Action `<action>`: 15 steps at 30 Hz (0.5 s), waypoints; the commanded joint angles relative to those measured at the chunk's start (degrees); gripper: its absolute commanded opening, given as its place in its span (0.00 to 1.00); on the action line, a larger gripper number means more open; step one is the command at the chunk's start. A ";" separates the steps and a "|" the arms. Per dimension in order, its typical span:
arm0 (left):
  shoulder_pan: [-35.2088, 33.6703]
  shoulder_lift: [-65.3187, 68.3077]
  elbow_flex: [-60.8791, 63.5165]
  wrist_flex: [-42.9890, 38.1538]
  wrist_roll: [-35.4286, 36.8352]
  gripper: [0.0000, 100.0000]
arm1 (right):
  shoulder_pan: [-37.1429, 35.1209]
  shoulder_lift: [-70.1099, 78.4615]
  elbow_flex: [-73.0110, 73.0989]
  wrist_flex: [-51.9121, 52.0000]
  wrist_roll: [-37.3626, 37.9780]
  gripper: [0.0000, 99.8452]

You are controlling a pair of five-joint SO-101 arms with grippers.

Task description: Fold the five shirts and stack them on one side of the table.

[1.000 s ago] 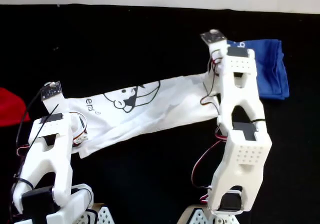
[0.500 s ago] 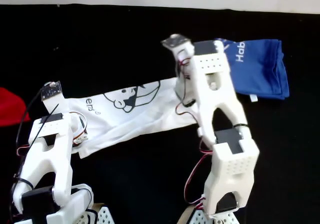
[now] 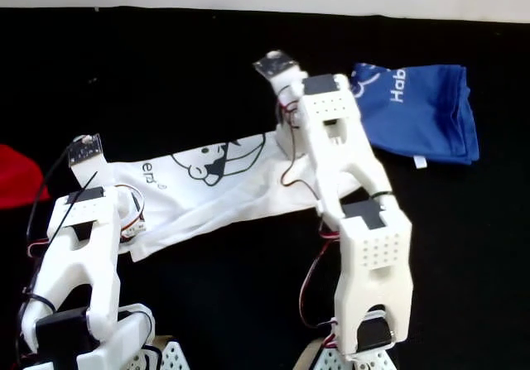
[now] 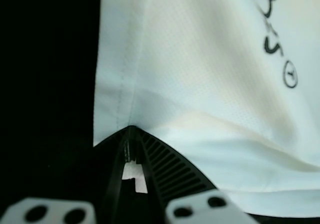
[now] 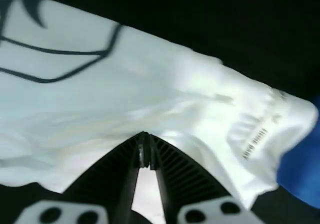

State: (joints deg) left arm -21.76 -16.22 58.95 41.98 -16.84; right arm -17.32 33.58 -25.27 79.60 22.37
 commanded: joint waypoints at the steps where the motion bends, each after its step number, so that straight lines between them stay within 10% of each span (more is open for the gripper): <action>1: -0.75 0.04 0.04 -1.05 -0.35 0.01 | 3.12 -0.57 -3.03 0.04 -0.53 0.01; 15: -0.75 0.04 0.04 -1.05 -0.35 0.01 | 5.32 -2.59 -7.69 15.87 -0.18 0.01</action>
State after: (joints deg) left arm -21.76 -16.22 58.95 41.98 -16.84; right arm -14.24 33.05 -35.03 96.57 22.37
